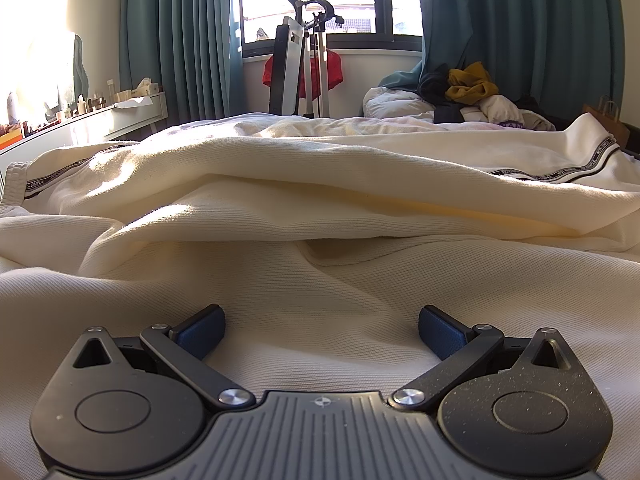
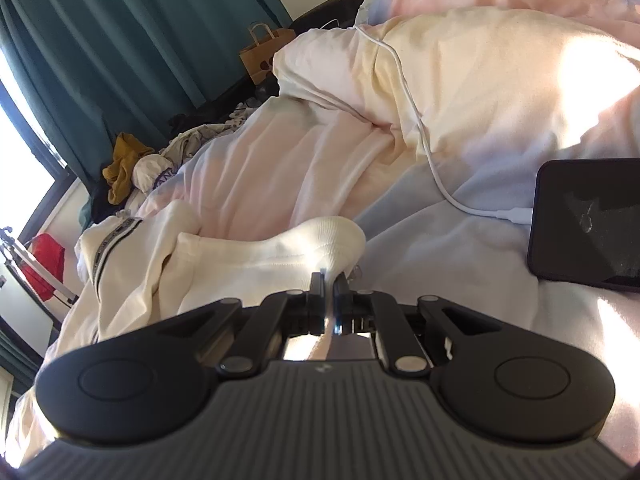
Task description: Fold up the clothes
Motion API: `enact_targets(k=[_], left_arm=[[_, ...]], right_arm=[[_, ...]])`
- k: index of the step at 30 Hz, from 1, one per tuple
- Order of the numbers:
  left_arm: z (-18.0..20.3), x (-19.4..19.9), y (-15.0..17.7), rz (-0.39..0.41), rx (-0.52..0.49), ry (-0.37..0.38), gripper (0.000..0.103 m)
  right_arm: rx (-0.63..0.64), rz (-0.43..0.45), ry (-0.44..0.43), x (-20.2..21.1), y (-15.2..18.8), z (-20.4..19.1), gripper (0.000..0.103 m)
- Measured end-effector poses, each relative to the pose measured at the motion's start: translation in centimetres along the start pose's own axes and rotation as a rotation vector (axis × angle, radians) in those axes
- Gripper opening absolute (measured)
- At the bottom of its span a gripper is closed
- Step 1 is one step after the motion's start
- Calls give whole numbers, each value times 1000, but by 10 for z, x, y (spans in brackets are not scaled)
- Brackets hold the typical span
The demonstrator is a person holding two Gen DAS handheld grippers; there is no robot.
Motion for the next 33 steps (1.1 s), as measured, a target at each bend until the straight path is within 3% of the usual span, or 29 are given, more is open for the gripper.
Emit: enact_targets(k=[10,17,23,29,33], left_arm=[[1,0,0,1,0,-1,103],[1,1,3,14,-1,-2,103],[1,0,3,13,-6,1,103],[-8,10,-8,-89,-13,62,103],[-18,33,-11,-99,4,138,103]], right_arm=[[-60,3,-34,1,-2,5,7],[-7,15,1,-13,6,-1,7],[-40,31,-4,-23,9,0,7],[-100,99,-21,-11,-2,-3,6],[-94,167,-61,3,-11,-8,6]])
Point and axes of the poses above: each gripper's, at about its wrist camera, not at the fingertips, and x roughly against the way its jaws point, z to its right, y to its underside, the point moved 1 cm from there along -x, roughly the way its jaws point
